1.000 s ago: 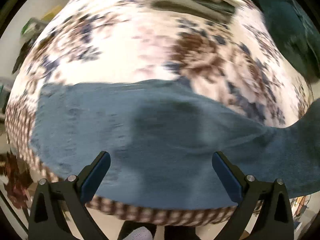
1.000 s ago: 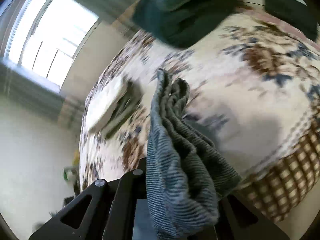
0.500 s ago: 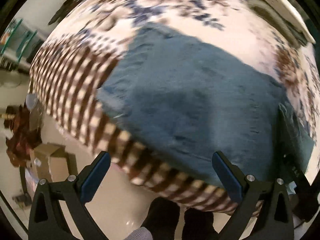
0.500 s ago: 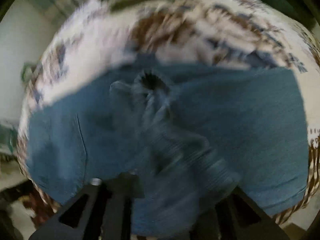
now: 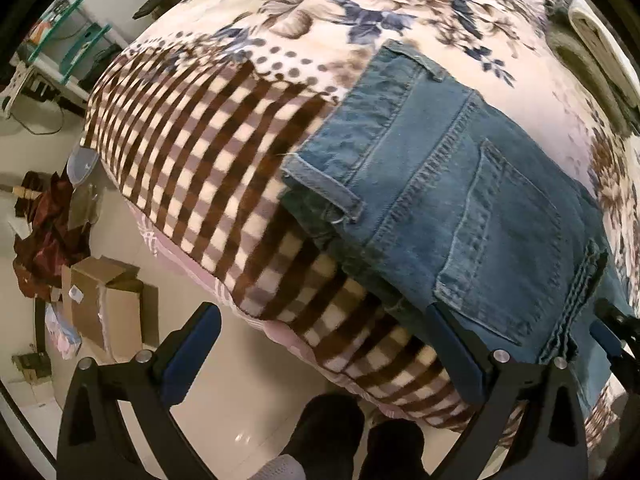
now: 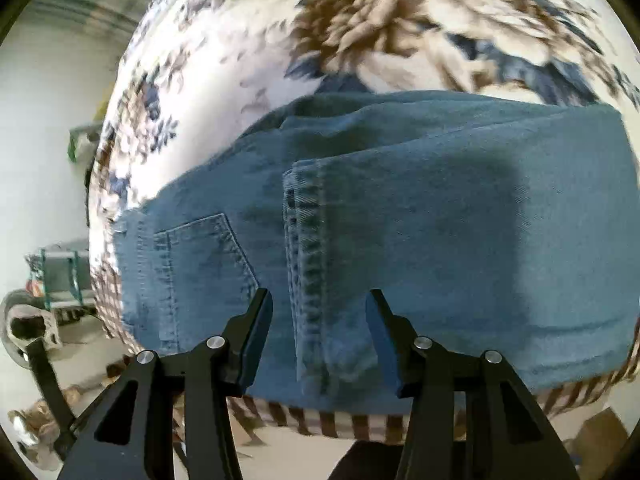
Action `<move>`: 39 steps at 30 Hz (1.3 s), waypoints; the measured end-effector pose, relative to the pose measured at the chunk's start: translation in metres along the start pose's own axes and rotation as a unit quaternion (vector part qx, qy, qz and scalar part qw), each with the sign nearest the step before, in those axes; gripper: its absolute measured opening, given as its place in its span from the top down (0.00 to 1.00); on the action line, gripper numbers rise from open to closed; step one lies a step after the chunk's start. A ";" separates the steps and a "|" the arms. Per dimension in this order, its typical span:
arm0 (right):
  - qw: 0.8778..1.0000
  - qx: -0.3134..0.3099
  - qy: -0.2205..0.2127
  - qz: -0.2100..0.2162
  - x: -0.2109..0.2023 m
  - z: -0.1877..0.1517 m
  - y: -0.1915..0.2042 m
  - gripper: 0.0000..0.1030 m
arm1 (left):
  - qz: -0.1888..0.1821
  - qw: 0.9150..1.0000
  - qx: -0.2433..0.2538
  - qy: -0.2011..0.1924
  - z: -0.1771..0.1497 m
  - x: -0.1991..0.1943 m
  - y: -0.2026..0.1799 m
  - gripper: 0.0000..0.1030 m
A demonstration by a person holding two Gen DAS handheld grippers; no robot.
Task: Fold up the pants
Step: 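Press the folded jeans flat with both grippers near the back pocket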
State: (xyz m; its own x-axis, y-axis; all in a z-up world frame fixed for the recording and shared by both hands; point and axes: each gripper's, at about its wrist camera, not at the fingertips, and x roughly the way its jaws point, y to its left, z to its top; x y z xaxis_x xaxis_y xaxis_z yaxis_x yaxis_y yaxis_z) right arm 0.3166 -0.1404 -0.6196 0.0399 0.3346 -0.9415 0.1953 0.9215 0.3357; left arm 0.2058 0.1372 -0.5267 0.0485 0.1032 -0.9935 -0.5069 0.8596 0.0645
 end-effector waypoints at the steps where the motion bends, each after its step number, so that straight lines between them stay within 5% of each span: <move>1: 1.000 -0.008 0.010 -0.016 0.009 0.003 0.007 0.50 | 0.002 1.000 -0.005 -0.002 0.000 0.001 0.002 0.00; 3: 0.996 -0.022 0.040 -0.074 0.034 0.006 0.018 0.49 | 0.004 1.000 -0.011 -0.004 0.001 0.003 0.006 0.00; 6: 0.992 -0.008 0.030 -0.123 0.048 0.005 0.024 0.51 | 0.008 1.000 -0.018 -0.008 -0.001 0.004 0.010 0.00; 9: 0.990 0.009 0.017 -0.141 0.046 0.002 0.022 0.72 | 0.008 1.000 -0.023 -0.011 -0.003 0.003 0.015 0.00; 11: 0.990 0.025 0.013 -0.136 0.039 0.001 0.020 0.80 | 0.007 1.000 -0.025 -0.012 -0.004 0.002 0.018 0.00; 18: 0.990 -0.033 0.023 -0.133 0.028 -0.011 0.032 0.81 | 0.002 0.999 -0.039 -0.013 -0.004 0.005 0.025 0.00; 21: 0.989 -0.052 0.039 -0.136 0.041 -0.006 0.030 0.80 | -0.006 0.999 -0.048 -0.014 0.000 0.007 0.026 0.00; 23: 0.992 -0.039 0.051 -0.110 0.042 0.000 0.024 0.70 | -0.027 0.997 -0.065 -0.012 0.003 0.009 0.030 0.00; 27: 0.998 -0.001 0.061 -0.010 0.024 0.005 -0.005 0.49 | -0.134 0.979 -0.155 0.003 0.014 0.031 0.051 0.00; 31: 1.000 0.007 0.023 -0.013 -0.004 0.000 -0.040 0.42 | -0.229 0.941 -0.247 0.018 0.023 0.069 0.067 0.00; 34: 0.999 0.021 0.027 -0.034 -0.008 -0.008 -0.055 0.42 | -0.241 0.933 -0.267 -0.011 0.032 0.080 0.067 0.15; 35: 0.998 0.030 0.028 -0.037 -0.008 -0.015 -0.064 0.42 | -0.240 0.933 -0.269 -0.024 0.033 0.079 0.066 0.49; 39: 0.998 0.042 0.022 -0.052 -0.010 -0.025 -0.087 0.42 | -0.259 0.924 -0.272 -0.071 0.029 0.068 0.066 0.63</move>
State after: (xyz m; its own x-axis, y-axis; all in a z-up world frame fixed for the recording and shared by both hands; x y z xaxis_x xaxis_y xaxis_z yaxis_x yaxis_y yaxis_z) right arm 0.2745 -0.2188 -0.6384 -0.0277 0.2488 -0.9682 0.2767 0.9326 0.2317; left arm 0.2001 0.2155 -0.5876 0.4990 -0.1542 -0.8528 -0.7395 0.4372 -0.5118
